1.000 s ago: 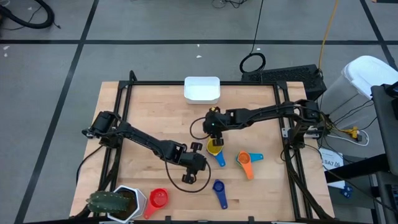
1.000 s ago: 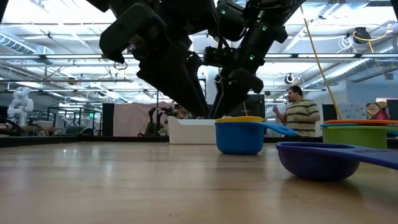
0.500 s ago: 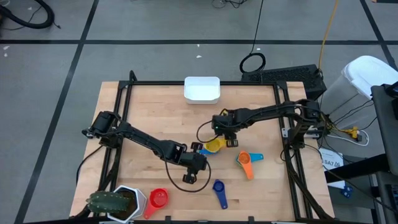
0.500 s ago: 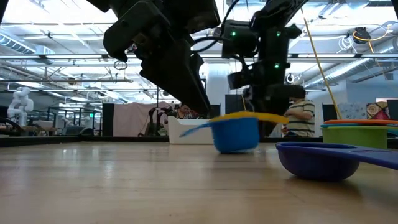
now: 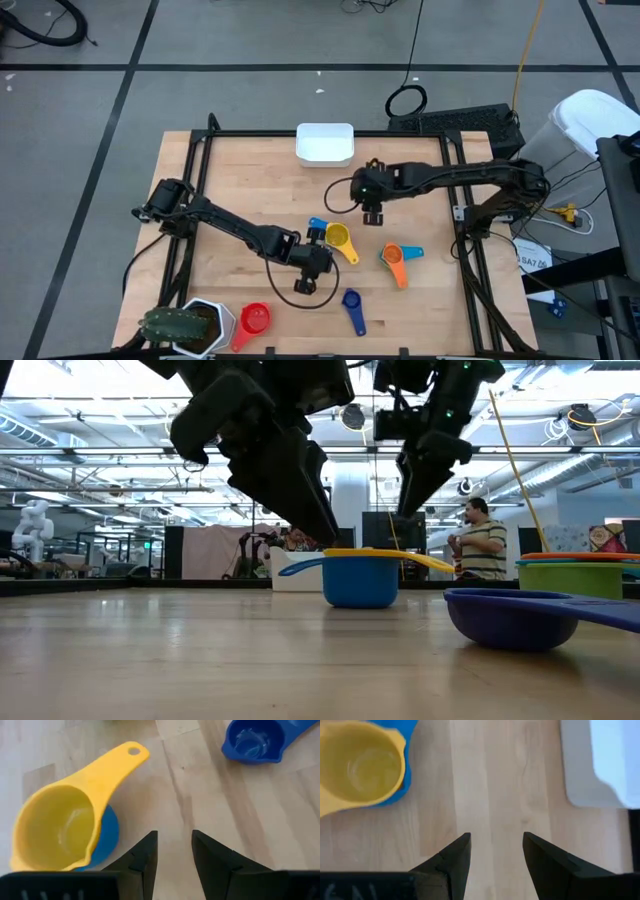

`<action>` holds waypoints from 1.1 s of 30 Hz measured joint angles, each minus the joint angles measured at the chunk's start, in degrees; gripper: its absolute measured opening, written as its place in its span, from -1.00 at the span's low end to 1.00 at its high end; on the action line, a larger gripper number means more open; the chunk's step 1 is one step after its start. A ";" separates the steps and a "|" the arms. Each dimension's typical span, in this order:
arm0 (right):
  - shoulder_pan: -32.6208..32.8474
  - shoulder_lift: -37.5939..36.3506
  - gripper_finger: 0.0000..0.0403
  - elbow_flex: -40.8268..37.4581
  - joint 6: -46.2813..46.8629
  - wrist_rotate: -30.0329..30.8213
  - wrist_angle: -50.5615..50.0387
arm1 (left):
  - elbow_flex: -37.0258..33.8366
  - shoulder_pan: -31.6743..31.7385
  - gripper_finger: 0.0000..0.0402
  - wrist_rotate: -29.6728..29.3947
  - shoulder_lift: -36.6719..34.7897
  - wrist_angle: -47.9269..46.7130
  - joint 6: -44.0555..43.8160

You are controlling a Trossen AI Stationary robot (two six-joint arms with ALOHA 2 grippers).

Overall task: Nest measuring cups in basket
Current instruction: Adjust the left nested measuring cups

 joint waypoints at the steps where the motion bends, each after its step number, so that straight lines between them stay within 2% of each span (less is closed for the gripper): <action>1: -0.03 0.11 -0.15 0.00 0.01 0.00 -1.46 | 0.00 0.00 -0.39 -1.14 0.00 -0.18 0.55; 8: 0.16 0.14 -0.15 -5.31 2.16 -0.70 -0.20 | -0.04 1.66 -0.39 -15.41 -0.65 -3.12 5.30; 11: 1.17 0.04 -0.15 -7.85 3.27 -4.15 1.60 | -0.04 3.03 -0.39 -22.55 -1.90 -2.97 7.25; 13: 2.29 0.14 -0.15 -9.04 4.06 -4.94 2.05 | -0.04 4.32 -0.39 -24.78 -2.29 -2.76 8.80; 16: 4.34 0.05 -0.15 -9.72 4.36 -4.96 3.79 | -0.04 7.07 -0.39 -23.38 -2.29 -3.52 8.90; 20: 7.20 0.12 -0.15 -9.86 4.57 -4.97 5.51 | -0.04 10.46 -0.39 -17.22 -2.14 -4.68 4.86; 25: 9.64 0.12 -0.15 -9.86 6.01 -4.98 7.50 | -0.04 13.07 -0.39 -16.84 -2.05 -7.72 0.44; 30: 11.58 0.12 -0.15 -9.86 7.42 -5.02 8.27 | -0.04 15.45 -0.39 -10.25 -2.05 -11.03 -4.01; 33: 12.15 0.12 -0.15 -9.86 7.58 -6.27 8.27 | -0.04 16.01 -0.39 -9.44 -2.05 -12.31 -5.66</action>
